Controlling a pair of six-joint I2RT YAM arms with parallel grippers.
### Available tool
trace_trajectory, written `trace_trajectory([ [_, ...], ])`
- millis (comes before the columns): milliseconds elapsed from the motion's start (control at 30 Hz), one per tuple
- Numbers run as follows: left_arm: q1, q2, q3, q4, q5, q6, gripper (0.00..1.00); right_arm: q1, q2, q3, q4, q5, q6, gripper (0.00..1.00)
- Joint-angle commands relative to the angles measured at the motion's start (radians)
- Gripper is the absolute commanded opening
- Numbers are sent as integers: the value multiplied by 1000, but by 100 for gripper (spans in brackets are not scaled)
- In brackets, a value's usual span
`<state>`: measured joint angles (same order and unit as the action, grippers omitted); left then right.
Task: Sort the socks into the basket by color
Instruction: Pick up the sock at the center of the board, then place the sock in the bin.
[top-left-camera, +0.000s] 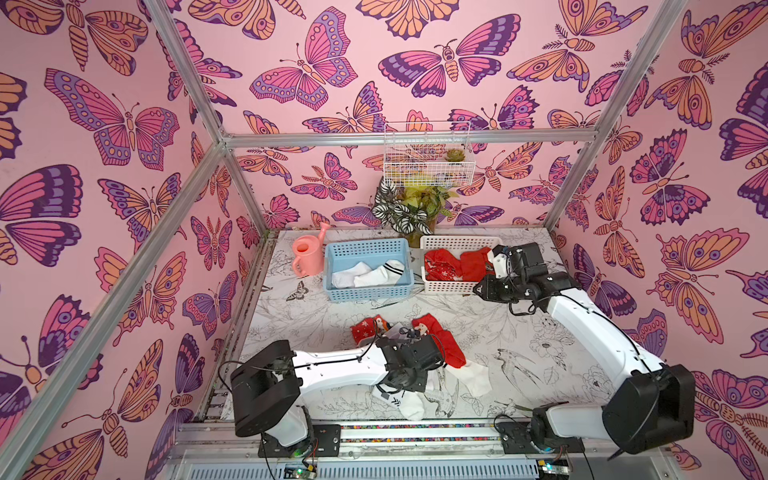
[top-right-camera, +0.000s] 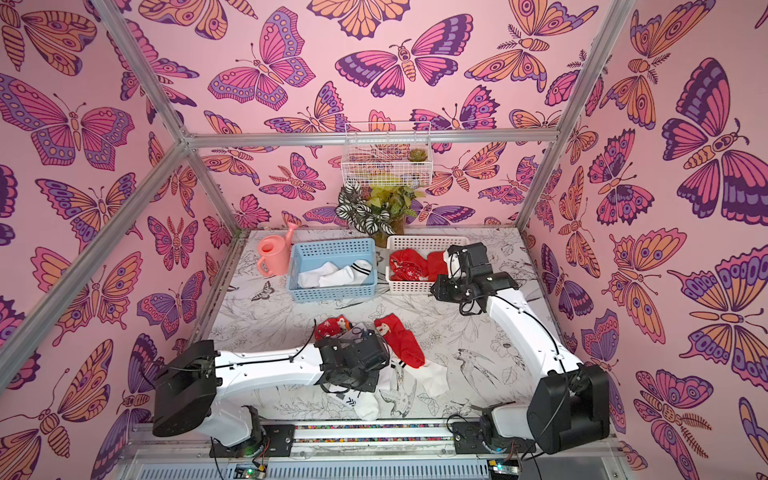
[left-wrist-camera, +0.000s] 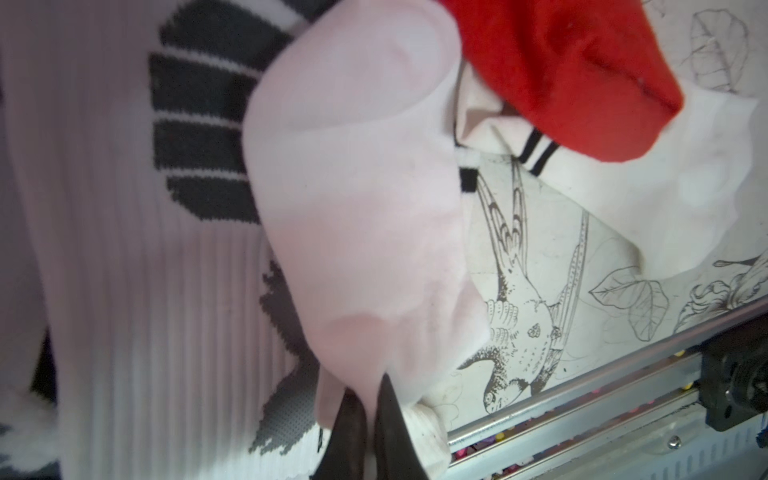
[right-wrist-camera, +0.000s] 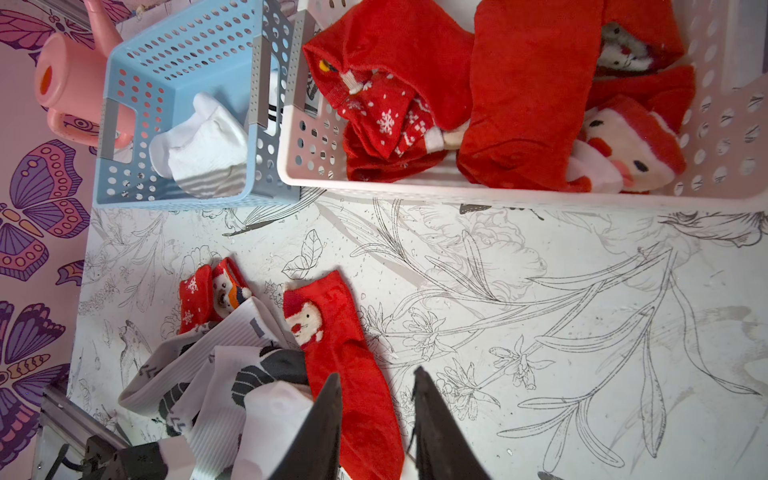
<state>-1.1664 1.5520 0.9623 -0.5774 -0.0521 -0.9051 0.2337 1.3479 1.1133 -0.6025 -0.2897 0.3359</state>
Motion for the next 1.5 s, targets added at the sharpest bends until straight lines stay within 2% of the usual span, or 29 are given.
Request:
trace_trajectory([
  [0, 0, -25, 42, -35, -38, 38, 5, 7, -20, -1, -7, -12, -11, 32],
  [233, 24, -49, 117, -104, -67, 100, 6, 7, -22, 0, -10, -9, -11, 32],
  [700, 155, -104, 228, -144, -78, 211, 6, 7, -19, 5, -11, -8, -13, 32],
  [1100, 309, -133, 330, -148, -40, 308, 6, 7, -18, 4, -16, -5, -16, 32],
  [1467, 507, -81, 501, -150, 6, 433, 5, 7, -9, 4, -19, 2, -20, 32],
])
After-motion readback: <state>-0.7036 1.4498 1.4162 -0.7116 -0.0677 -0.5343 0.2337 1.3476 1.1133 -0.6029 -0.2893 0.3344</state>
